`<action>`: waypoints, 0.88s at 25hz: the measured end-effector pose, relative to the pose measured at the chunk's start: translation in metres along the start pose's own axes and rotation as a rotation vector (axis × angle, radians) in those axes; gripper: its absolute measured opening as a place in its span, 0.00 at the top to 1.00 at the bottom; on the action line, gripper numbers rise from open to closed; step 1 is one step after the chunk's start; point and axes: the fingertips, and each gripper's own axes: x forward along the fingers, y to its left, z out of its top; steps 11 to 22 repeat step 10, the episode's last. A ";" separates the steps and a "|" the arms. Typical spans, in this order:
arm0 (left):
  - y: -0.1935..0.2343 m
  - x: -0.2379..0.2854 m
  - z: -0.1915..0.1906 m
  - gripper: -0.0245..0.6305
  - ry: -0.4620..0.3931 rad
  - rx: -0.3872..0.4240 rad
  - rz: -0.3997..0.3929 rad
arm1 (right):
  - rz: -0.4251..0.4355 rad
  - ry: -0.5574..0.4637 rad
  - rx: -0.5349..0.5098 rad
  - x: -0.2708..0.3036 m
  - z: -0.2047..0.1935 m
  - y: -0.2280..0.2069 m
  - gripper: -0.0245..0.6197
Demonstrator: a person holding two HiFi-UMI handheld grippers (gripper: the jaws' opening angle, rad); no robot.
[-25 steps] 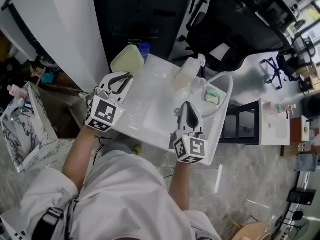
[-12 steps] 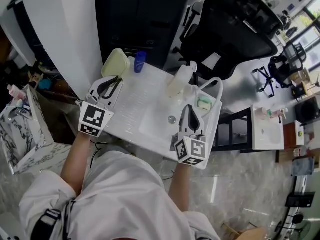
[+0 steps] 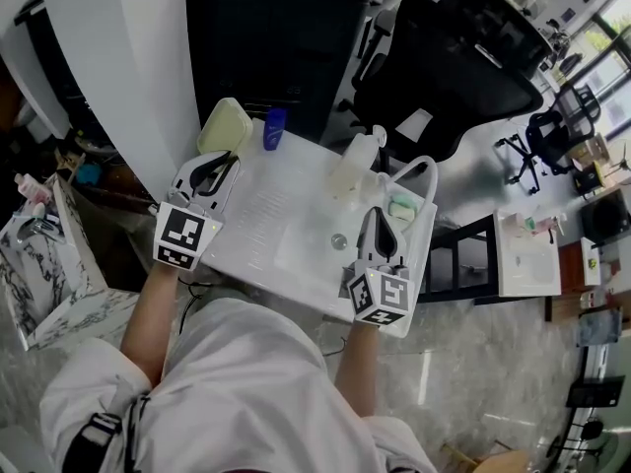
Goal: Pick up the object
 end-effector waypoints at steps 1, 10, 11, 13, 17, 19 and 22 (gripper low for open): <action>0.000 0.000 0.000 0.88 -0.001 0.001 0.000 | 0.000 0.001 -0.001 0.000 0.000 0.000 0.95; 0.007 -0.002 -0.002 0.89 -0.005 0.016 0.008 | 0.009 0.000 -0.016 0.004 0.002 0.004 0.95; 0.007 -0.002 -0.002 0.89 -0.005 0.016 0.008 | 0.009 0.000 -0.016 0.004 0.002 0.004 0.95; 0.007 -0.002 -0.002 0.89 -0.005 0.016 0.008 | 0.009 0.000 -0.016 0.004 0.002 0.004 0.95; 0.007 -0.002 -0.002 0.89 -0.005 0.016 0.008 | 0.009 0.000 -0.016 0.004 0.002 0.004 0.95; 0.007 -0.002 -0.002 0.89 -0.005 0.016 0.008 | 0.009 0.000 -0.016 0.004 0.002 0.004 0.95; 0.007 -0.002 -0.002 0.89 -0.005 0.016 0.008 | 0.009 0.000 -0.016 0.004 0.002 0.004 0.95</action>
